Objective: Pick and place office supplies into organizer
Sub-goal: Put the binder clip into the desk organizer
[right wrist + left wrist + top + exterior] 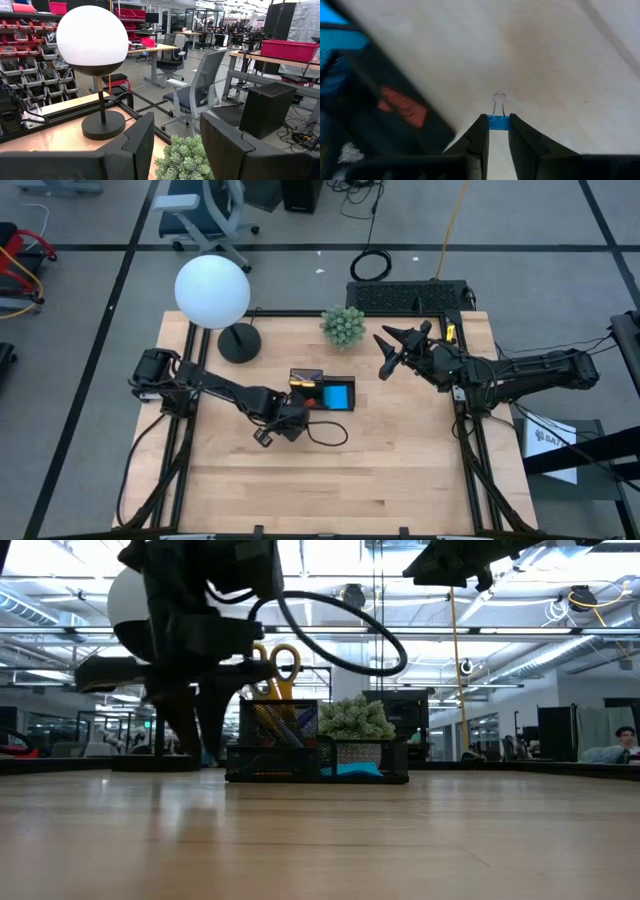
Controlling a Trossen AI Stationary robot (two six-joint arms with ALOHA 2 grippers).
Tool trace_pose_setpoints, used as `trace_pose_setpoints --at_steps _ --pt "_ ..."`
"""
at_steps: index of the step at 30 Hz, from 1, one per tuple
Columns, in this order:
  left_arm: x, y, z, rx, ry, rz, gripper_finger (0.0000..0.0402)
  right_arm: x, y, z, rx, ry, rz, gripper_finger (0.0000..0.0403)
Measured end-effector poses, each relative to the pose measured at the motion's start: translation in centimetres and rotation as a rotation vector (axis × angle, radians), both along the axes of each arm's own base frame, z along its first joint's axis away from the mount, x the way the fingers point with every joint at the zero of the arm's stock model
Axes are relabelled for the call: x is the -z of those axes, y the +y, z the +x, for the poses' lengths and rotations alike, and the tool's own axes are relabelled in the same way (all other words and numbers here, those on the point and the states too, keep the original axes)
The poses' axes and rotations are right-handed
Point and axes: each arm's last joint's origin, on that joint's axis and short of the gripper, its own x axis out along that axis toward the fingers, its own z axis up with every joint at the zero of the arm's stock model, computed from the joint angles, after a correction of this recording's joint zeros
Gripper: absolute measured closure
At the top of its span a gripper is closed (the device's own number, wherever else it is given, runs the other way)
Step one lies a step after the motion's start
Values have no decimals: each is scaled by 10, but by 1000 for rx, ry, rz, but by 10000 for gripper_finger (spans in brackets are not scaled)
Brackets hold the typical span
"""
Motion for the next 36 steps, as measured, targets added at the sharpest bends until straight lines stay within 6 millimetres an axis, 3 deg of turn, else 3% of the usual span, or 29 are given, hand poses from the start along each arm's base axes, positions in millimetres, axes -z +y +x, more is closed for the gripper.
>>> trace_pose_setpoints --at_steps 4,10,25,36 --pt "-11 5 5 -12 -3 43 331 0 0 0 0 0 0 250" --pt "-22 14 13 -28 -41 92 344 0 0 0 0 0 0 250" --pt "-24 51 19 -113 -65 180 327 0 0 0 0 0 0 250" --pt "-25 55 22 -136 -105 156 325 0 0 0 0 0 0 250"
